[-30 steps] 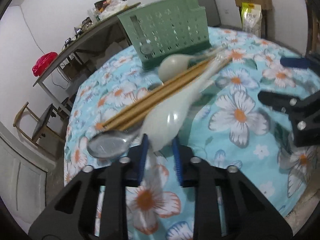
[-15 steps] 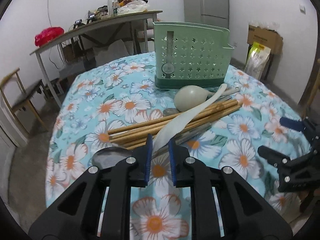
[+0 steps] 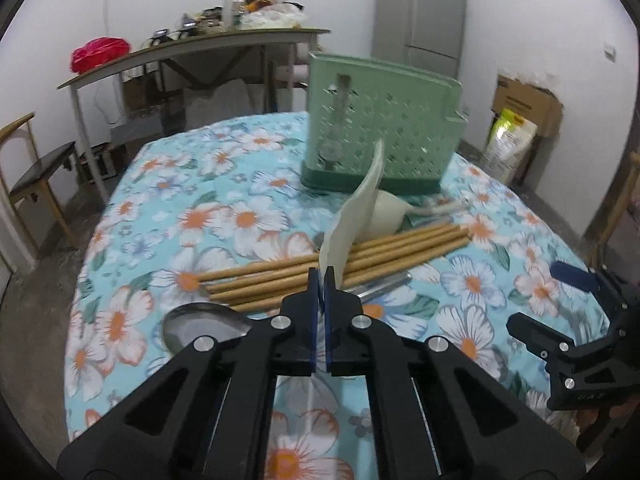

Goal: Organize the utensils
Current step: 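Lift the white rice paddle with the left gripper toward the green basket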

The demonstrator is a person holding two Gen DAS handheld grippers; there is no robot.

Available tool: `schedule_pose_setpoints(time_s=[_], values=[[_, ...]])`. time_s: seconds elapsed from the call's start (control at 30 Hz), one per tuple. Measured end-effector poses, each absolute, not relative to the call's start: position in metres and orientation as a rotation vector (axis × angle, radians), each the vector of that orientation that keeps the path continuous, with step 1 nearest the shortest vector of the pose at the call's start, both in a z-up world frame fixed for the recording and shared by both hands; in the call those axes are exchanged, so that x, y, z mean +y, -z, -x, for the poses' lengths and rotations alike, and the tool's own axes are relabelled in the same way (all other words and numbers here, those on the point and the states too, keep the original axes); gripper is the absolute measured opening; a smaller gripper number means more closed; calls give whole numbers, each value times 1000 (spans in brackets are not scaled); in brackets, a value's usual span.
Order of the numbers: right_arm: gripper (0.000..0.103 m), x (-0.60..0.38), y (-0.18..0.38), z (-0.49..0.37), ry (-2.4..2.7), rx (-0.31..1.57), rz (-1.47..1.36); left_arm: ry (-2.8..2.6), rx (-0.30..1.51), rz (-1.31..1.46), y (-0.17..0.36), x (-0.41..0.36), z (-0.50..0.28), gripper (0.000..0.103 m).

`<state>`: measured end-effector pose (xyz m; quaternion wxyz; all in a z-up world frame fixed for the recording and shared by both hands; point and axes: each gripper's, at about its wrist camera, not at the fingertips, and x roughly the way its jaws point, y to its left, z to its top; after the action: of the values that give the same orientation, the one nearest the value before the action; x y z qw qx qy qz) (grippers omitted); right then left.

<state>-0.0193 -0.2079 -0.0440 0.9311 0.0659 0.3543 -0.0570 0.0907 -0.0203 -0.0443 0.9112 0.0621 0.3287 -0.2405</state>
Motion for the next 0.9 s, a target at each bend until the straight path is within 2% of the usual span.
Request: schedule_pose_setpoints(time_s=[0.37,0.47,0.53,0.67,0.77,0.9], values=[[96,-158,12,16,-43,615,-76,436,571,124,-17,48,-65,0],[89,-125,5,5,-129,591,-15,368,548,168,-25,72,-64,0],[80,-105,3,-2,-180,588,30,323,541,194,-28,88,-64,0],[68,-50,7,-18,-287,600,163,251,546,235,-27,119,-65,0],[57,-18,13,-25,-314,605,246,208,551,263,-23,141,-68,0],[37,14,25,-39,-286,639,363,163,557,291,-14,160,-72,0]])
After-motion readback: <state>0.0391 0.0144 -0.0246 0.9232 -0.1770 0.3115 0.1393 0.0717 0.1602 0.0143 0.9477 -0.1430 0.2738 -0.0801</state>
